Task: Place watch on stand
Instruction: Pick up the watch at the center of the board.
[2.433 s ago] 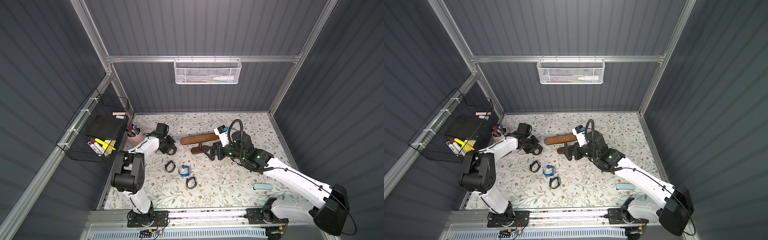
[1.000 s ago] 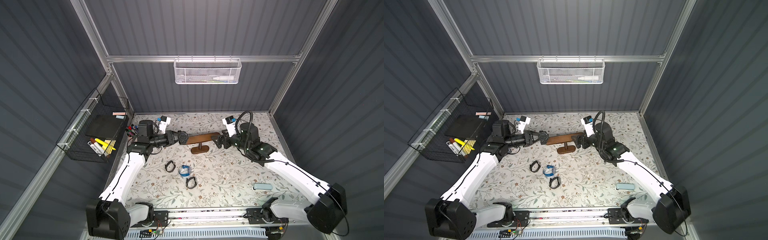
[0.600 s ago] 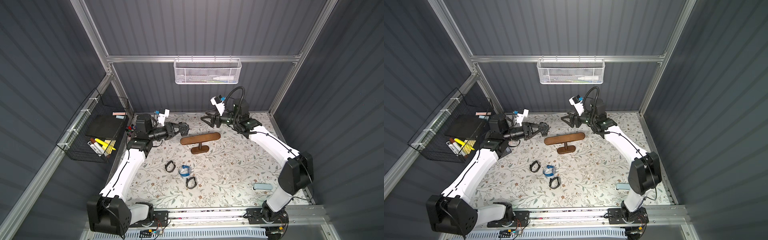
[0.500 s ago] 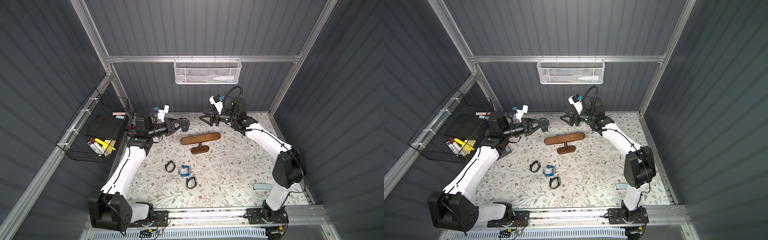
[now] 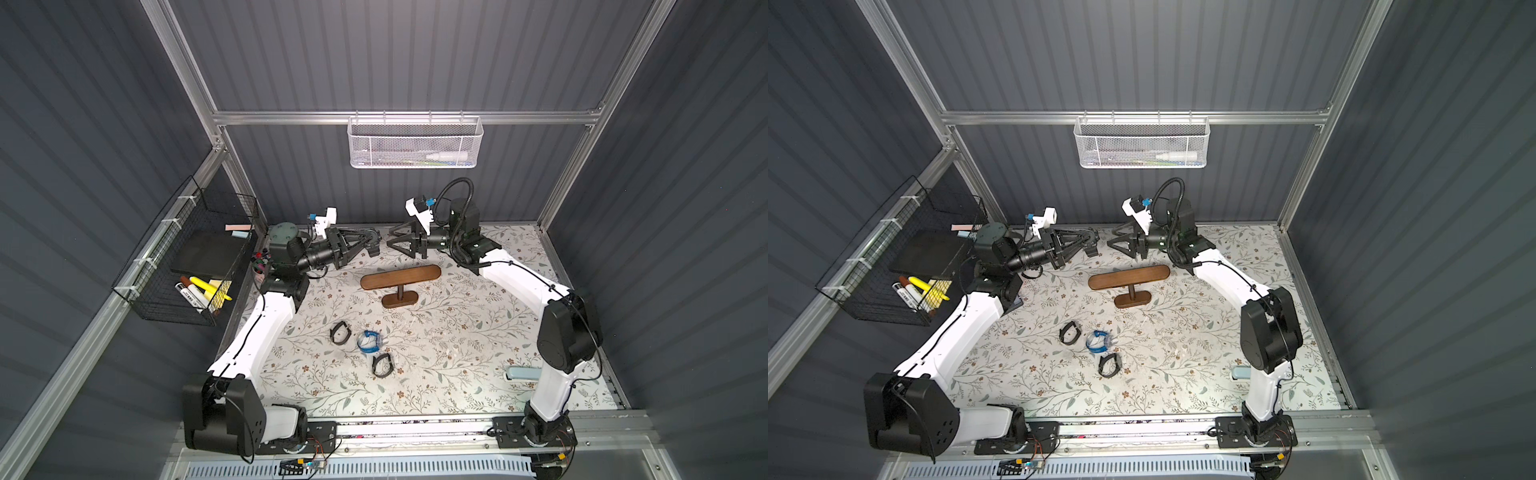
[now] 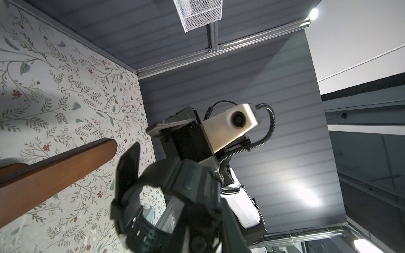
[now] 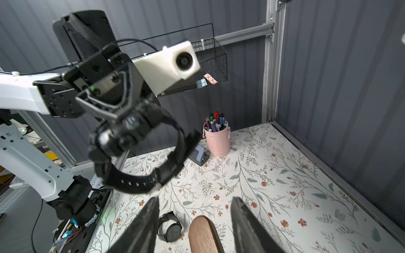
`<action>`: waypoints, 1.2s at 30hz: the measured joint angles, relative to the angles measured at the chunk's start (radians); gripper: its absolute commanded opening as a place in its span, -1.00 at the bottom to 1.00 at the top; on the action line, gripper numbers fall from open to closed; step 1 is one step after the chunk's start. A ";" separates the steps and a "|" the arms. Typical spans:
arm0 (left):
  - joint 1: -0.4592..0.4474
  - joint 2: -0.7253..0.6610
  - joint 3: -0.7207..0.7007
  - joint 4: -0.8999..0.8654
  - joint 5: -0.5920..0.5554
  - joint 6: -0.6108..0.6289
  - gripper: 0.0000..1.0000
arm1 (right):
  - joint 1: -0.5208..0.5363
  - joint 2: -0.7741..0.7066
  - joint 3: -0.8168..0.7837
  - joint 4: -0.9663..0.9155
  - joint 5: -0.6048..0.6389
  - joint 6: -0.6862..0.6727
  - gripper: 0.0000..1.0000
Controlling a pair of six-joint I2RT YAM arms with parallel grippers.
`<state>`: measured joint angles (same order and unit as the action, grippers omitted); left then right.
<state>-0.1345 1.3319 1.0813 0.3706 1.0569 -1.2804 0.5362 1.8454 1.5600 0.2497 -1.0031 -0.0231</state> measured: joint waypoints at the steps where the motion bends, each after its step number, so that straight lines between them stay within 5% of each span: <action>1: 0.000 0.000 -0.006 0.005 0.003 -0.012 -1.00 | 0.008 -0.002 -0.002 0.015 0.001 0.003 0.10; 25: -0.088 0.000 -0.093 0.181 0.008 -0.143 -1.00 | 0.068 0.060 0.024 0.063 0.002 0.034 0.10; 36: -0.097 0.001 -0.107 0.137 -0.027 -0.073 -1.00 | 0.072 0.059 -0.002 0.085 -0.014 0.038 -0.82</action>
<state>-0.2317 1.3331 0.9745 0.5072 1.0298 -1.3537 0.6083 1.9045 1.5581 0.3344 -1.0168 0.0151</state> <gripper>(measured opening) 0.189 0.165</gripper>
